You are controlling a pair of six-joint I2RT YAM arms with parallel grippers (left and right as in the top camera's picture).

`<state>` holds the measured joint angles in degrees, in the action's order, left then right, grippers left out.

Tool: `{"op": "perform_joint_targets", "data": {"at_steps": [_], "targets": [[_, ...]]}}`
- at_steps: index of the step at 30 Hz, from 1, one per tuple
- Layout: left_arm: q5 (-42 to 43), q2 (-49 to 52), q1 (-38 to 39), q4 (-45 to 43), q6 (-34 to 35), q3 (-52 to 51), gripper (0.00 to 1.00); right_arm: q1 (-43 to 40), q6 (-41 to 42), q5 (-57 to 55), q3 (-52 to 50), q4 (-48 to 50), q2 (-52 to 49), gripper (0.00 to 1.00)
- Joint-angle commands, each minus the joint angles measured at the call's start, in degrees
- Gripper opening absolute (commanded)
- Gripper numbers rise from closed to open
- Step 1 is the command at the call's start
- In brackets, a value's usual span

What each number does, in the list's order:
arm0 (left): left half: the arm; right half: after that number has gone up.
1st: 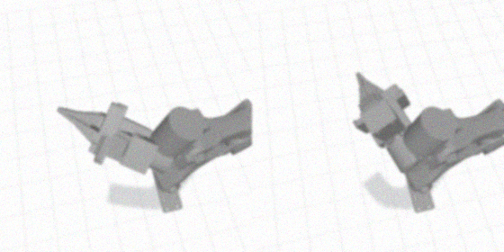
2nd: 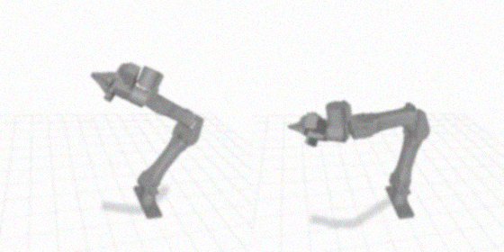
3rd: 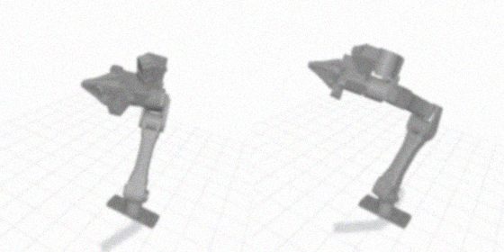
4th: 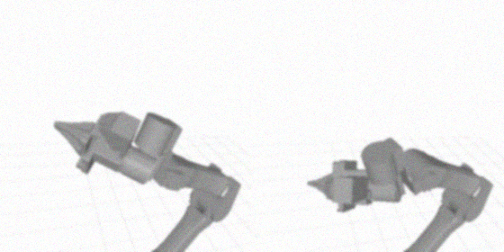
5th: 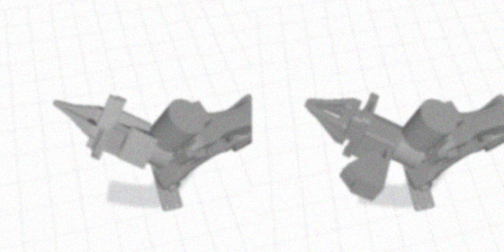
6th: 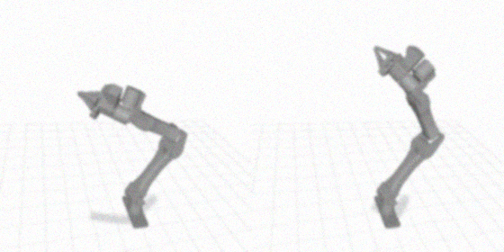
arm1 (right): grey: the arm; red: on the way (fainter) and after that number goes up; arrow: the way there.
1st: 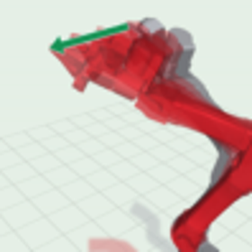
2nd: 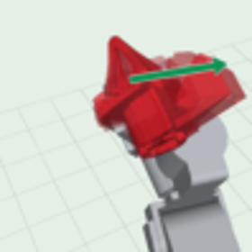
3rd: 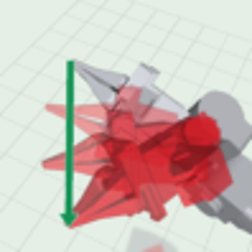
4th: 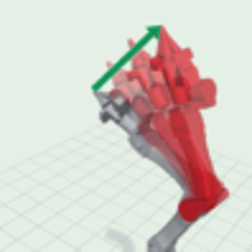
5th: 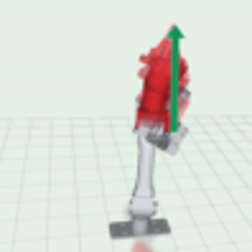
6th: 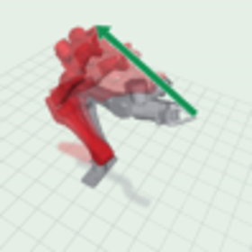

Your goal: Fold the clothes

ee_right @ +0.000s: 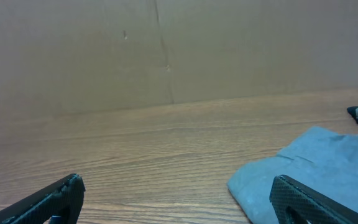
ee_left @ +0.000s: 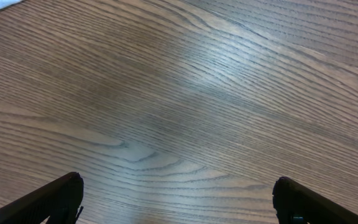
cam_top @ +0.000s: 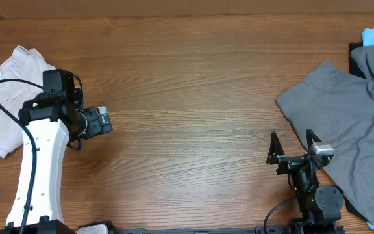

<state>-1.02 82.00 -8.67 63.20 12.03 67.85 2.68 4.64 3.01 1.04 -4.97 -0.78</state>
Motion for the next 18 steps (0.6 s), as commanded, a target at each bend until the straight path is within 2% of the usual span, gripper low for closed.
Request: {"op": "perform_joint_targets", "data": {"at_steps": [1,8,15,18], "targets": [[0.46,-2.80,-0.31,0.50,0.37,0.09,1.00,0.24,-0.20,0.22,-0.57,0.42,0.61,1.00],[0.33,-20.09,-0.37,-1.86,-1.40,-3.80,1.00,0.24,-0.20,0.24,-0.55,0.42,0.61,1.00],[1.38,-39.69,-0.37,-15.96,-1.07,-22.23,1.00,0.24,-0.20,0.24,-0.55,0.42,0.61,1.00],[4.17,-48.04,-0.37,-24.79,-1.07,-32.61,1.00,0.24,-0.20,0.24,-0.57,0.42,0.61,1.00]]}}
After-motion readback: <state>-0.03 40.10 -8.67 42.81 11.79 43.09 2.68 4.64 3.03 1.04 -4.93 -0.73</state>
